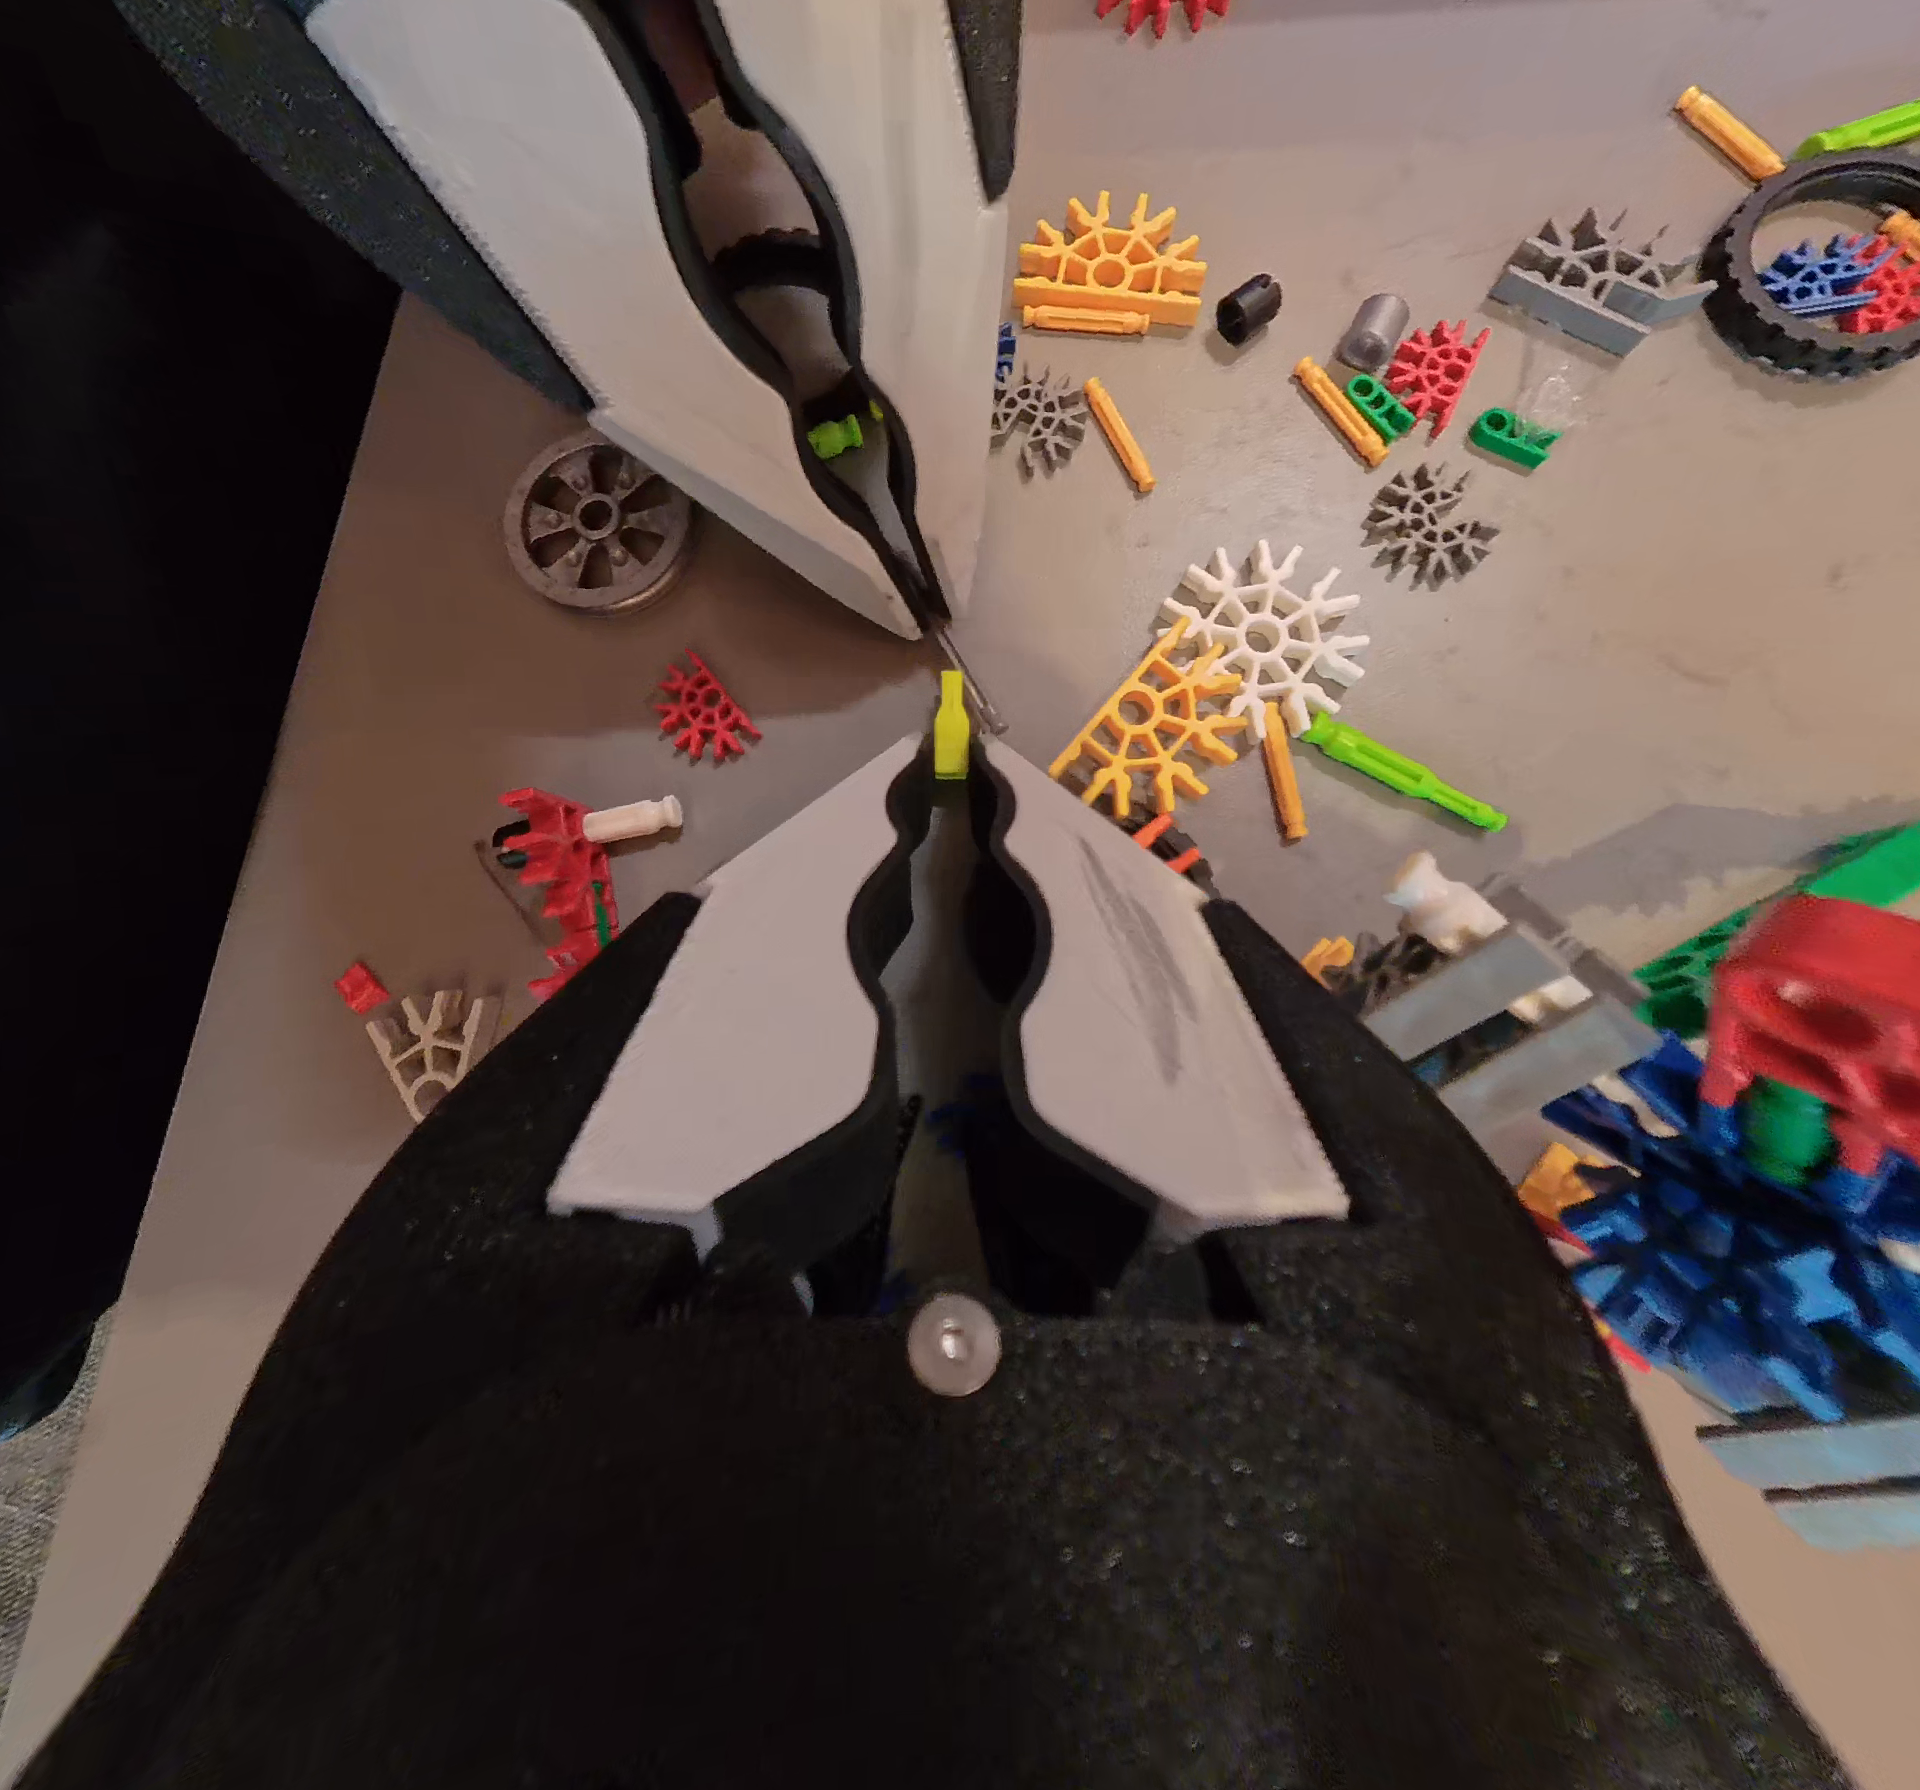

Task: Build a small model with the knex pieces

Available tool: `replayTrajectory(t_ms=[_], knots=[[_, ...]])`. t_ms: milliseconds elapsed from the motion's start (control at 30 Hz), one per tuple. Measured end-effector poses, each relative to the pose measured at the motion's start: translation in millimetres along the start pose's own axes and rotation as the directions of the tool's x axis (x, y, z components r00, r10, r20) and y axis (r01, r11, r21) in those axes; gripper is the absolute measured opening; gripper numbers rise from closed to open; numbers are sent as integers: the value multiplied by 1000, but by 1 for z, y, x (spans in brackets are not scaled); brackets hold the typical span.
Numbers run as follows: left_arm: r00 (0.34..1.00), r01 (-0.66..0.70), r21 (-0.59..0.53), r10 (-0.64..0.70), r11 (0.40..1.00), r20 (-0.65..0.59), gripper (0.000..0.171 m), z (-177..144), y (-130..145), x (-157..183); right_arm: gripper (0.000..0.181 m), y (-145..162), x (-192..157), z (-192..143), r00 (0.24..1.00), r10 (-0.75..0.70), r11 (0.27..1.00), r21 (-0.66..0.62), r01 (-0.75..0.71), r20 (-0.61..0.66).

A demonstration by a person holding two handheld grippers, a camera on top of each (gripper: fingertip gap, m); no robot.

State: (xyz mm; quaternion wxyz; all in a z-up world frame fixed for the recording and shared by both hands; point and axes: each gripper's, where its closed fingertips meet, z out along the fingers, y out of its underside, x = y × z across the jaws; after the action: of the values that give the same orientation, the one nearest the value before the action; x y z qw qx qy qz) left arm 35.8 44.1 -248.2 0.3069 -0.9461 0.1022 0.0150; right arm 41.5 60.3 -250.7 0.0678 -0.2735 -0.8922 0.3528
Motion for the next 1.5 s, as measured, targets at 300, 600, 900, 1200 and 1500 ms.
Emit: replayTrajectory(t_ms=[300, 600, 900, 1200, 1500], knots=[[997, 73, 5, -73, 997, 15, 0, 2, 1, 0, 5, -1, 2, 1, 999, 31, 1000, 2, -31, -19], [994, 105, 26, -106, 994, 30, 0, 3, 0, 3, 6, -3, 2, 2, 997, 46, 999, 1, -46, -65], [989, 142, 45, -144, 989, 40, 1, 4, -1, 3, 5, -4, 3, 3, 992, 39, 999, -12, -40, -117], [986, 157, 68, -160, 985, 41, 0, 2, -6, 4, 5, -4, 4, 4, 992, 32, 999, -4, -32, -124], [985, 171, 82, -172, 982, 15, 4, -8, -1, -4, 5, -4, 4, 4, 994, 27, 1000, 1, -27, -108]])
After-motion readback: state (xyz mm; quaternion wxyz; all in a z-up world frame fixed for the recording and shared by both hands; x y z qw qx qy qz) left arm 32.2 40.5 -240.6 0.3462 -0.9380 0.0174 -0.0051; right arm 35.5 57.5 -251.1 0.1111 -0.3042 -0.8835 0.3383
